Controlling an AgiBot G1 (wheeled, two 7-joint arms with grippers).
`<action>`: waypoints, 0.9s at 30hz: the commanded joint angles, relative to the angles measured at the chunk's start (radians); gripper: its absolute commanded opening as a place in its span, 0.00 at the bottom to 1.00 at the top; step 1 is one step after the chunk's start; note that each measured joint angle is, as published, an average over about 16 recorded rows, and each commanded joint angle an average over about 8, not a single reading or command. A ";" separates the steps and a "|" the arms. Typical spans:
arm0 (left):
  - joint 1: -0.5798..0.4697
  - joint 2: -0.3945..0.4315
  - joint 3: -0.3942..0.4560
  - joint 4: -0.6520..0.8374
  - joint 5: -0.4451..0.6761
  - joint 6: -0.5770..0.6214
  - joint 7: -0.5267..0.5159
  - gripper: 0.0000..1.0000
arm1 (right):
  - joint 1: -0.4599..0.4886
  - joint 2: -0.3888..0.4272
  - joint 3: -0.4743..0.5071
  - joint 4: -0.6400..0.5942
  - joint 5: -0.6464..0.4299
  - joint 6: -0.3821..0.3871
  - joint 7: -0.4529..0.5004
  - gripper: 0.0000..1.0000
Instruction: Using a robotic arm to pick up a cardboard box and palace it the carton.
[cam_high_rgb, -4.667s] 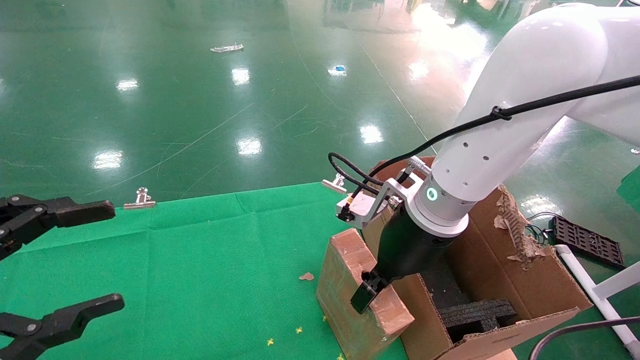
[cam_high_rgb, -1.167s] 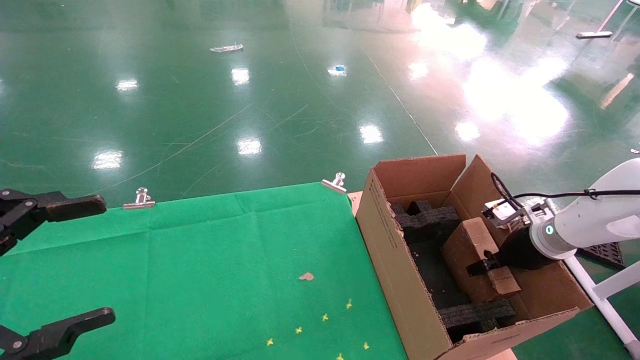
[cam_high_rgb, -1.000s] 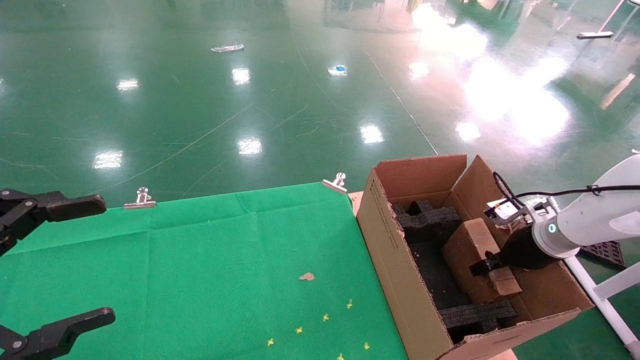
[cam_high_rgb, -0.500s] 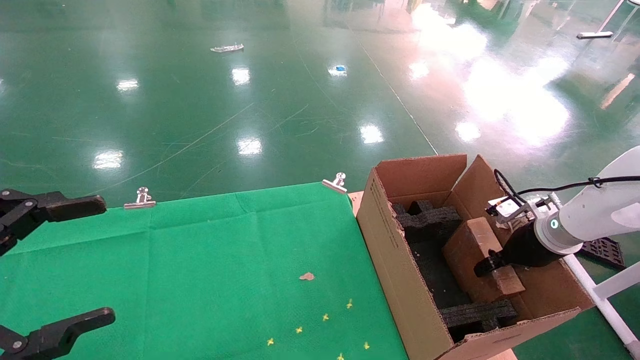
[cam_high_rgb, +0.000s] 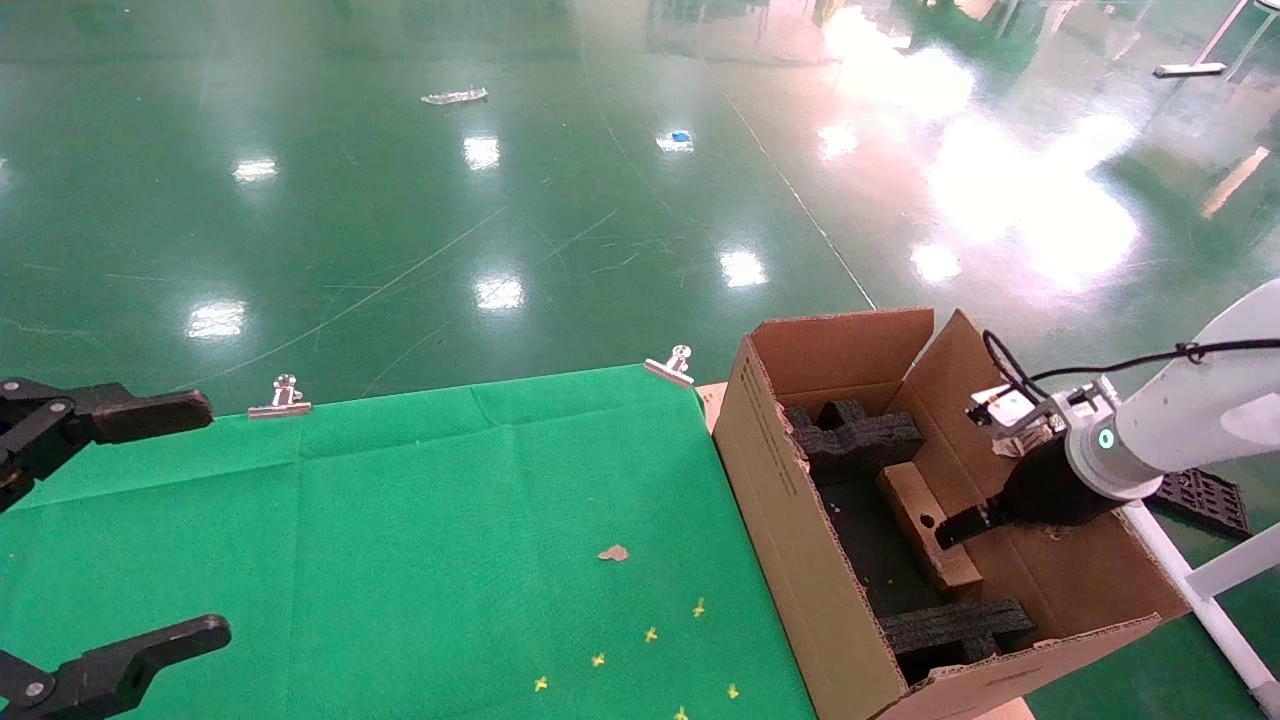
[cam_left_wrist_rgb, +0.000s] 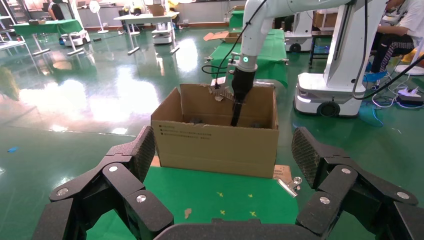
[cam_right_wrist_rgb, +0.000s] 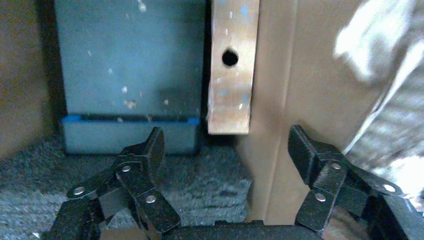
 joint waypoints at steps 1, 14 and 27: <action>0.000 0.000 0.000 0.000 0.000 0.000 0.000 1.00 | 0.007 -0.001 0.002 0.000 0.000 -0.001 -0.006 1.00; 0.000 0.000 0.001 0.000 -0.001 0.000 0.000 1.00 | 0.353 0.152 0.089 0.239 -0.001 0.025 -0.114 1.00; 0.000 -0.001 0.001 0.001 -0.001 -0.001 0.001 1.00 | 0.471 0.328 0.197 0.603 0.024 0.096 -0.149 1.00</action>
